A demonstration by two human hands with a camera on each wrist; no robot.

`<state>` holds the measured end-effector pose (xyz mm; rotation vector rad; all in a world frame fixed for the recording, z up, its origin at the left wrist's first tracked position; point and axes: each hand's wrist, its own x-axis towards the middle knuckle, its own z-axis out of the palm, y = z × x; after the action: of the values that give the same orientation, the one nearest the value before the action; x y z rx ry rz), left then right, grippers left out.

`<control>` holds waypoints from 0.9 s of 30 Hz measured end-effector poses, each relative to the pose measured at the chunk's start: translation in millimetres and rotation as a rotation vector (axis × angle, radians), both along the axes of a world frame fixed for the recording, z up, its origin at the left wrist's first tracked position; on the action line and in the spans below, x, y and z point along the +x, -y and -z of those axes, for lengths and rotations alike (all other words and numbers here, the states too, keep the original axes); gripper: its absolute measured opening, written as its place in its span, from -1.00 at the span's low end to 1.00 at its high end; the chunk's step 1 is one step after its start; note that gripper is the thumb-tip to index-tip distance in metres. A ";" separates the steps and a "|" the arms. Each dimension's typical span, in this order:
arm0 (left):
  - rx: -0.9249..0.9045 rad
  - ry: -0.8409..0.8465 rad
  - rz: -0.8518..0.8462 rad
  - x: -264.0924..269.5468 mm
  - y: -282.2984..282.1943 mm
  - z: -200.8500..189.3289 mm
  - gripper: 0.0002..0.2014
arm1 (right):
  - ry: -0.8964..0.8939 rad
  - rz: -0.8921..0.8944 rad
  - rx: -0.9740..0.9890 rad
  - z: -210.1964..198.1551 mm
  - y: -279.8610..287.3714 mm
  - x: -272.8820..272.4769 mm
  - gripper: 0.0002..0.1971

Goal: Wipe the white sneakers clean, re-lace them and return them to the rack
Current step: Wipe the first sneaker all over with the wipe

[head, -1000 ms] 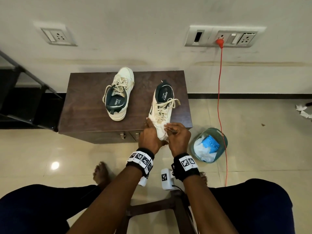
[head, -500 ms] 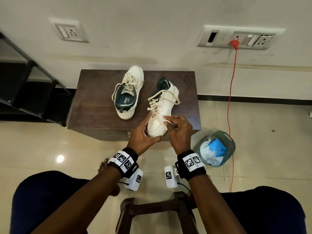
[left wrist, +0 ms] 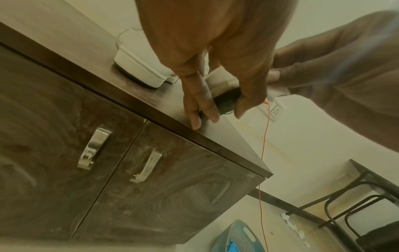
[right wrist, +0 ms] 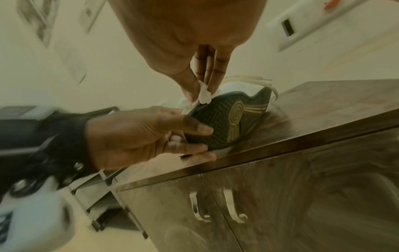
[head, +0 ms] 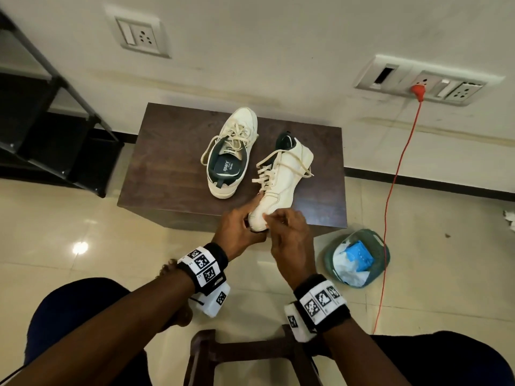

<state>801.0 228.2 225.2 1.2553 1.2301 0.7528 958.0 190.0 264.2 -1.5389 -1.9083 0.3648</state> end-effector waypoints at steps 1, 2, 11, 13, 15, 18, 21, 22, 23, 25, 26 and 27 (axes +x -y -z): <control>0.010 0.009 0.019 -1.7 -1.4 0.3 -0.05 | 0.030 -0.044 0.013 1.6 6.7 -2.8 -0.71; 0.023 0.014 0.035 -3.6 -3.4 0.6 -0.05 | 0.063 -0.083 0.023 3.1 11.2 -6.2 -0.72; 0.064 -0.142 0.149 -20.1 -30.1 6.8 -0.02 | -0.035 0.043 0.056 5.0 -35.7 9.5 -0.71; 0.081 -0.162 0.159 -22.7 -32.8 5.1 -0.04 | -0.112 0.156 0.043 6.6 -41.7 6.2 -0.67; 0.088 -0.174 0.164 -25.6 -35.2 3.8 -0.06 | -0.138 0.149 0.038 8.2 -35.2 -5.9 -0.65; 0.113 -0.180 0.197 -31.9 -39.1 3.4 -0.05 | -0.044 -0.002 0.038 10.8 -16.1 -20.9 -0.61; 0.141 -0.196 0.228 -33.9 -40.7 3.8 -0.05 | 0.050 -0.095 0.064 7.6 -19.4 -14.2 -0.64; 0.145 -0.207 0.224 -32.8 -40.6 4.5 -0.07 | 0.063 -0.088 0.075 7.1 -25.4 -7.7 -0.69; 0.145 -0.220 0.222 -31.4 -39.8 4.3 -0.08 | 0.061 -0.045 0.077 6.9 -32.2 -0.2 -0.73; 0.144 -0.231 0.228 -28.8 -38.4 4.2 -0.08 | -0.011 0.095 0.055 5.8 -46.3 14.1 -0.75; 0.145 -0.231 0.235 -28.7 -38.4 4.2 -0.07 | -0.051 0.151 0.042 5.7 -49.8 16.6 -0.75; 0.144 -0.234 0.237 -29.4 -39.2 4.0 -0.07 | -0.066 0.171 0.035 5.5 -49.0 13.4 -0.72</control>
<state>771.5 267.5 221.2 1.6120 1.2017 0.5394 971.3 239.0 258.6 -1.6327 -1.7096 0.3012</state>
